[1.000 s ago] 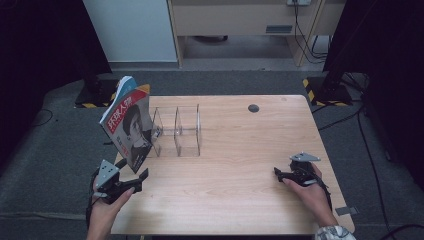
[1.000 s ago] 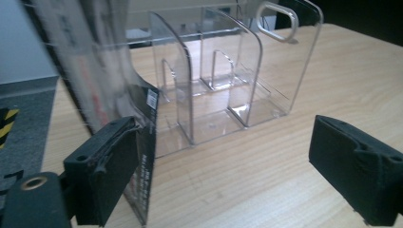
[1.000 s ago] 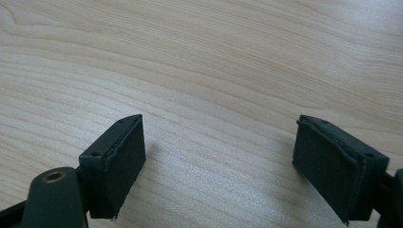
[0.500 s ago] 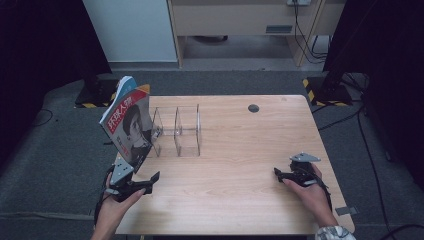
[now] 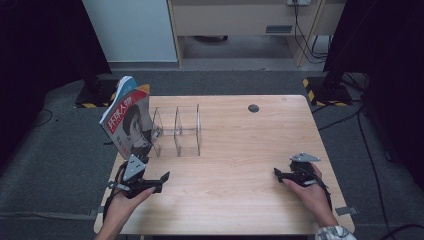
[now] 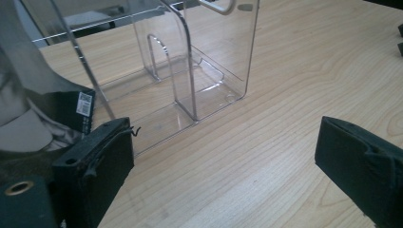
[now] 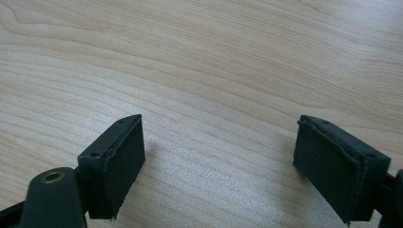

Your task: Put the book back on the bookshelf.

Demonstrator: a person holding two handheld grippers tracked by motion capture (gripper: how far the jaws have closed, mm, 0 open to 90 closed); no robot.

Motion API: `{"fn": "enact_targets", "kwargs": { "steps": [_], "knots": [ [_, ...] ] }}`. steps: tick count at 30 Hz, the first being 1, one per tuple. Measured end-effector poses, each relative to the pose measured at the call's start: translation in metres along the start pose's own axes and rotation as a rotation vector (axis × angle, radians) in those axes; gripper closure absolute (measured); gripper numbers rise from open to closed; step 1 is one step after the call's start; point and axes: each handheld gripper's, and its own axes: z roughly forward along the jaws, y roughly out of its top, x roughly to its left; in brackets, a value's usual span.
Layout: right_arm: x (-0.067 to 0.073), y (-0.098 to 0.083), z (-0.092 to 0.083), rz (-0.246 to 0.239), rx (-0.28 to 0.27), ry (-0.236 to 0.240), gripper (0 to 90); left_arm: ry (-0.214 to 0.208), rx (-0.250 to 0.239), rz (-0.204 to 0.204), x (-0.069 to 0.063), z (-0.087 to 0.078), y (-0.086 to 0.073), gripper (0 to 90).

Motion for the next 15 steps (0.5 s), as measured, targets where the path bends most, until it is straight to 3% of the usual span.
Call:
{"fn": "enact_targets", "kwargs": {
  "steps": [15],
  "knots": [
    [0.0, 0.0, 0.0, 0.001, 0.0, 0.0, 17.3, -0.055, 0.008, 0.027, -0.016, 0.024, 0.015, 3.9]
  ]
}}
